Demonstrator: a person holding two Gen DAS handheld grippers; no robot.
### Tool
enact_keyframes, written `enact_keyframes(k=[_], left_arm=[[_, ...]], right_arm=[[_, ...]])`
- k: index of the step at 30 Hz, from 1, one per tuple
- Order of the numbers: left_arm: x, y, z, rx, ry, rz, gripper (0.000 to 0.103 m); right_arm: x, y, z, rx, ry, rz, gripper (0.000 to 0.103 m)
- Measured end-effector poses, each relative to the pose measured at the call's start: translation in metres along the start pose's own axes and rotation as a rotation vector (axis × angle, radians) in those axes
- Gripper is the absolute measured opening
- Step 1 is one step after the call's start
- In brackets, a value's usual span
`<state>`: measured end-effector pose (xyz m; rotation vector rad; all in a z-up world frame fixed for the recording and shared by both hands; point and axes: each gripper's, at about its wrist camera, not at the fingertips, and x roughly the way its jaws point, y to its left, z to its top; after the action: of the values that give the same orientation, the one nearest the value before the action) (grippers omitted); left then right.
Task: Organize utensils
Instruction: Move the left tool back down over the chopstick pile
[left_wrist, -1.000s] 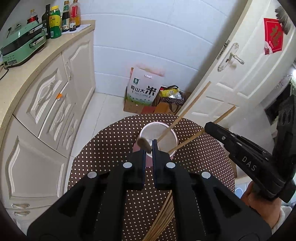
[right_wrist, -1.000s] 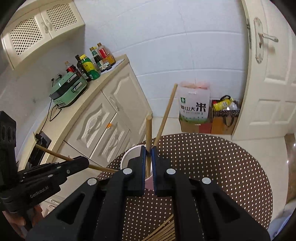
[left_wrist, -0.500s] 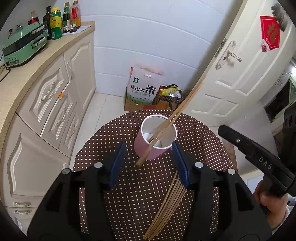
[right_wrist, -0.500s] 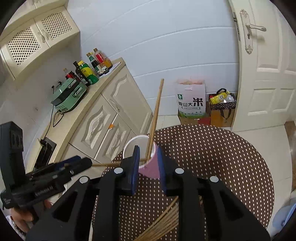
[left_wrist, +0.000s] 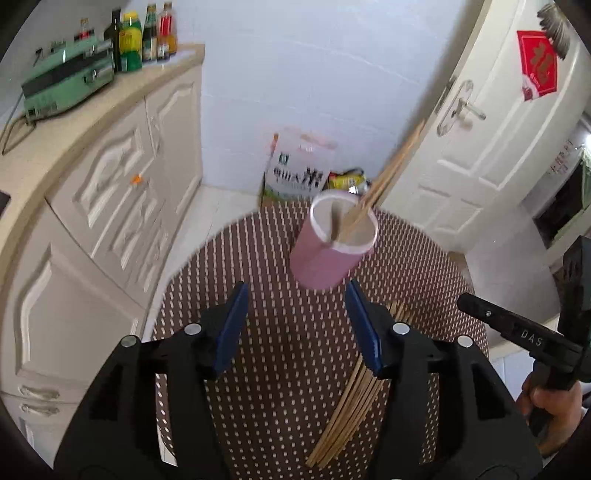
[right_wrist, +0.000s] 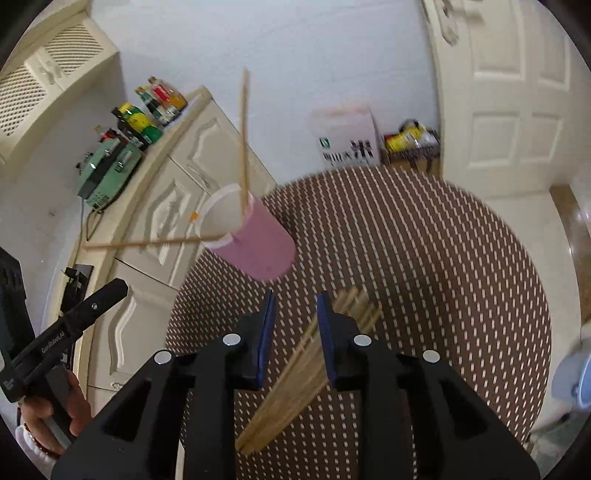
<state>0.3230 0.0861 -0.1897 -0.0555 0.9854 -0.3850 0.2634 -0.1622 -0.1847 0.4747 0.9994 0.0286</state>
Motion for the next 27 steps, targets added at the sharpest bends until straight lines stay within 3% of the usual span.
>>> enact_keyframes(k=[6,15,22,27], left_arm=[[0.031,-0.013,-0.032,0.054,0.101,0.006,0.054],[0.098,-0.048,-0.064,0.126,0.303,-0.053,0.054],[0.132,-0.076,-0.072,0.236,0.365,0.0,0.054],[0.146,-0.084,-0.073,0.253,0.388,0.013,0.054]], right_arm=[[0.014,-0.017,-0.022,0.048,0.074,-0.028,0.022],[0.023,-0.041,-0.037,0.111,0.135,-0.042,0.022],[0.027,-0.059,-0.041,0.147,0.173,-0.037,0.023],[0.033,-0.068,-0.041,0.161,0.195,-0.032,0.023]])
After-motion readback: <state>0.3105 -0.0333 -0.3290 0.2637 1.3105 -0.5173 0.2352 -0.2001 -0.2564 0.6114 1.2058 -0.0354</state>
